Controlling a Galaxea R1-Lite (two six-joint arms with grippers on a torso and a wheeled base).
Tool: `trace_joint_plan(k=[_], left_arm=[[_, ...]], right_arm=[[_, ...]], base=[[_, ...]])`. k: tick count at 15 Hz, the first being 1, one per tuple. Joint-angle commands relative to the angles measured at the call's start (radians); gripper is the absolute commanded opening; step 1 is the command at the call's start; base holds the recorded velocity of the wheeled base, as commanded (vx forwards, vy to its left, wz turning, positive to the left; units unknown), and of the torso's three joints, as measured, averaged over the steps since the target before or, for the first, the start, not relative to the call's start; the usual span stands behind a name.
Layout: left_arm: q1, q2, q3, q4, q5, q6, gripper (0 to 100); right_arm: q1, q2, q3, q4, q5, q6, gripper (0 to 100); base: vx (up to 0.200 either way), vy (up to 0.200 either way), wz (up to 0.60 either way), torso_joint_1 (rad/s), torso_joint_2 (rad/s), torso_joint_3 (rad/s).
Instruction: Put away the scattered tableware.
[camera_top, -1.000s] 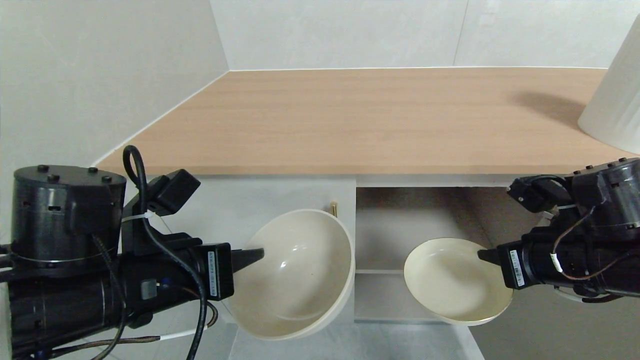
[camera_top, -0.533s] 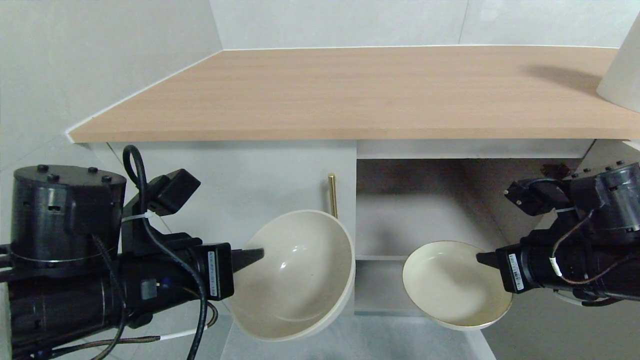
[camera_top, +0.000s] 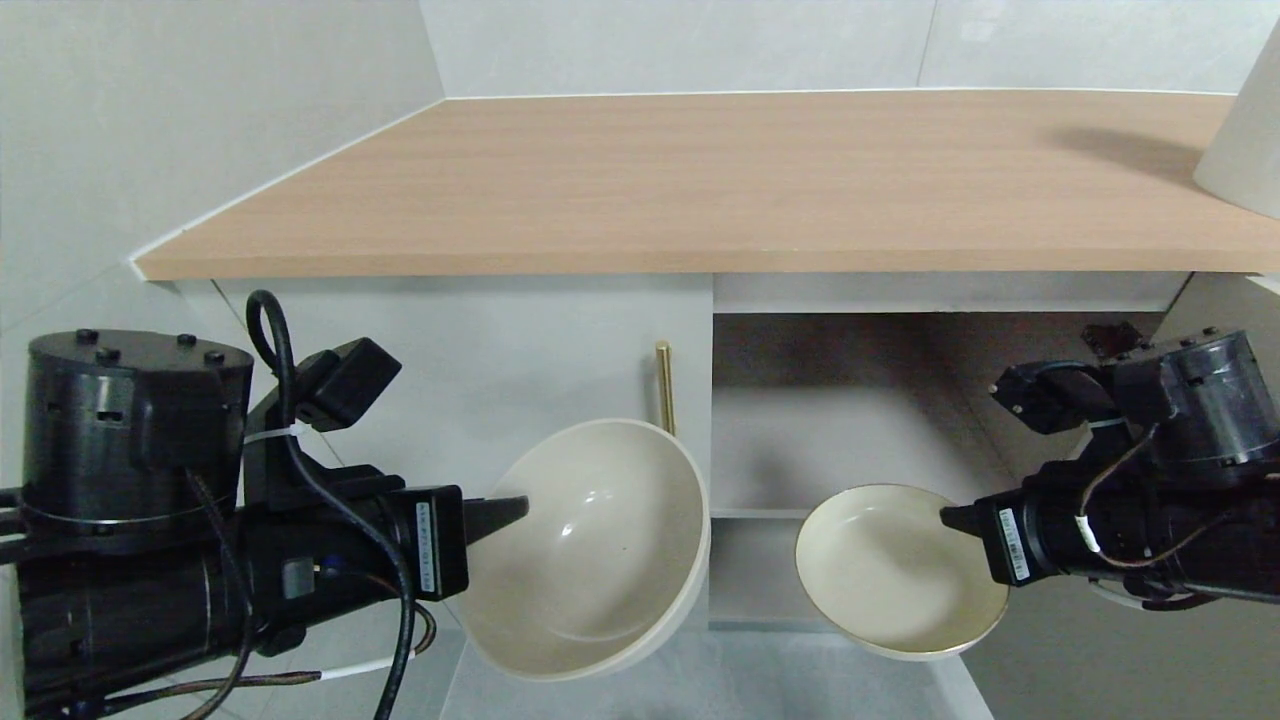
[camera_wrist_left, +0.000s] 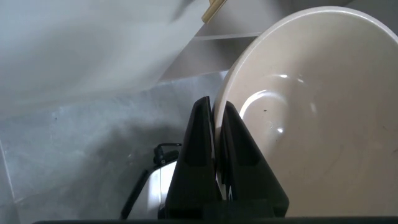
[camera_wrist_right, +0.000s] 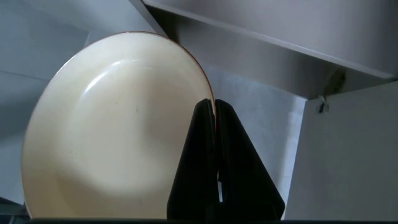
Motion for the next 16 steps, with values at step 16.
trace_joint_plan(k=[16], left_arm=[[-0.001, 0.017, 0.000, 0.000, 0.000, 0.000, 0]], right_arm=[[-0.078, 0.682, -0.150, -0.581, -0.419, 0.163, 0]], base=[[0.000, 0.000, 0.00, 0.000, 0.00, 0.000]])
